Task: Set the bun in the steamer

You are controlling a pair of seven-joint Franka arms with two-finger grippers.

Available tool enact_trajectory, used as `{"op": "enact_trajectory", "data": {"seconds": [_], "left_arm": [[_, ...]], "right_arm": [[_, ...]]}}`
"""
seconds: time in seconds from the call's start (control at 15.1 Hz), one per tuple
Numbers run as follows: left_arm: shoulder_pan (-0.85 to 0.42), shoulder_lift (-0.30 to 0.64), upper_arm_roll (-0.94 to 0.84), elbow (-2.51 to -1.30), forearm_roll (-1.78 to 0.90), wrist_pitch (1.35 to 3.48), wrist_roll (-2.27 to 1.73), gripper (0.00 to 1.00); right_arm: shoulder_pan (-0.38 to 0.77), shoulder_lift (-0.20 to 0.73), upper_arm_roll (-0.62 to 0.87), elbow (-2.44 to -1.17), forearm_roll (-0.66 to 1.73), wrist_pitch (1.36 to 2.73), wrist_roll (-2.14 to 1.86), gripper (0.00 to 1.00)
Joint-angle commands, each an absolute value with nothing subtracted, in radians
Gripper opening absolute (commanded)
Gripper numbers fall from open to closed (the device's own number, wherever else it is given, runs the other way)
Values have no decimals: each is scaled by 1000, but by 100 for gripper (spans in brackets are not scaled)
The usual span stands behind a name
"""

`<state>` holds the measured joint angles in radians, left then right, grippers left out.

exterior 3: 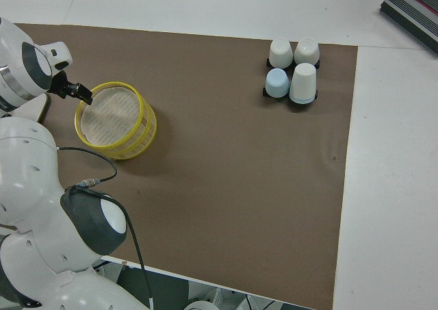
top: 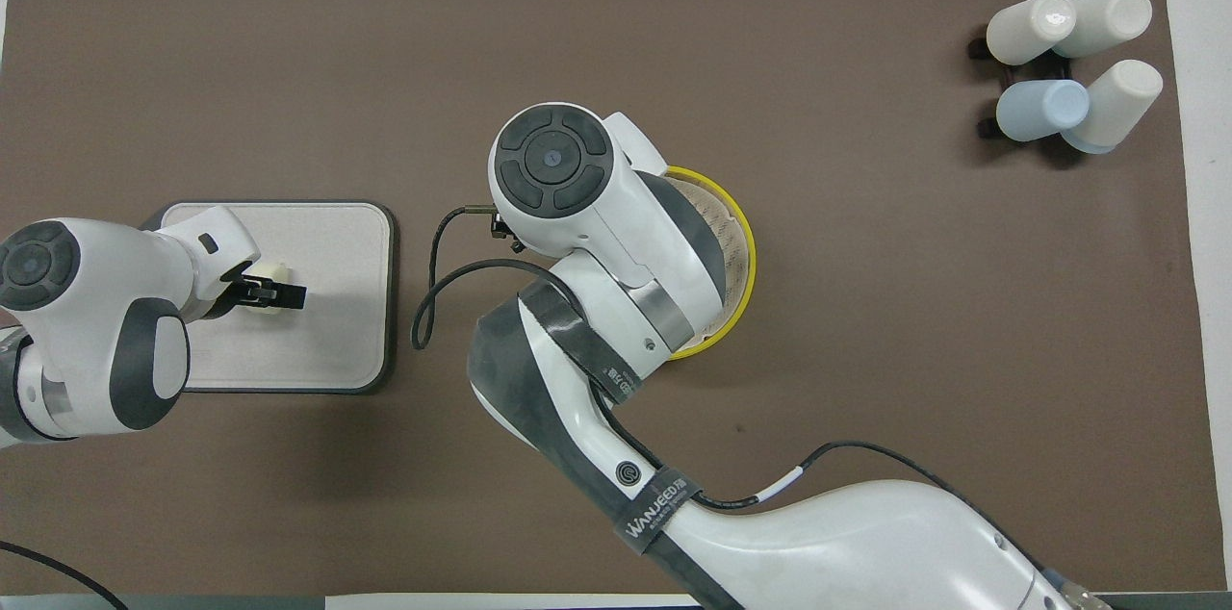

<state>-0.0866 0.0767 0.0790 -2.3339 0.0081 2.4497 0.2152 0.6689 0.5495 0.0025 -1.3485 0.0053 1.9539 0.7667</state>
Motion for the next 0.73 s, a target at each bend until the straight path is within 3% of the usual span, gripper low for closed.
{"op": "enact_trajectory", "data": {"seconds": [0.0,0.13,0.2,0.27,0.33,0.4,0.66], "left_arm": [[-94,83,84,-2345,2,2480,230,45],[-94,83,84,-2344,2,2471,230,37],[-94,83,84,-2342,2,2470,229,32],[-94,83,84,-2341,2,2465,229,31],[-94,83,84,-2338,2,2456,229,31],[-94,83,84,-2332,0,2442,229,31],[-94,84,84,-2248,-40,2331,226,31]], "right_arm": [[683,541,2,-1403,-12,1996,776,99],[699,540,0,-1436,-11,2032,778,95],[699,538,0,-1446,-11,2040,778,87],[699,538,0,-1448,-11,2040,776,60],[698,538,0,-1450,-11,2040,776,16],[698,537,0,-1453,-15,2039,761,0],[683,537,-3,-1440,-15,2037,700,0]]}}
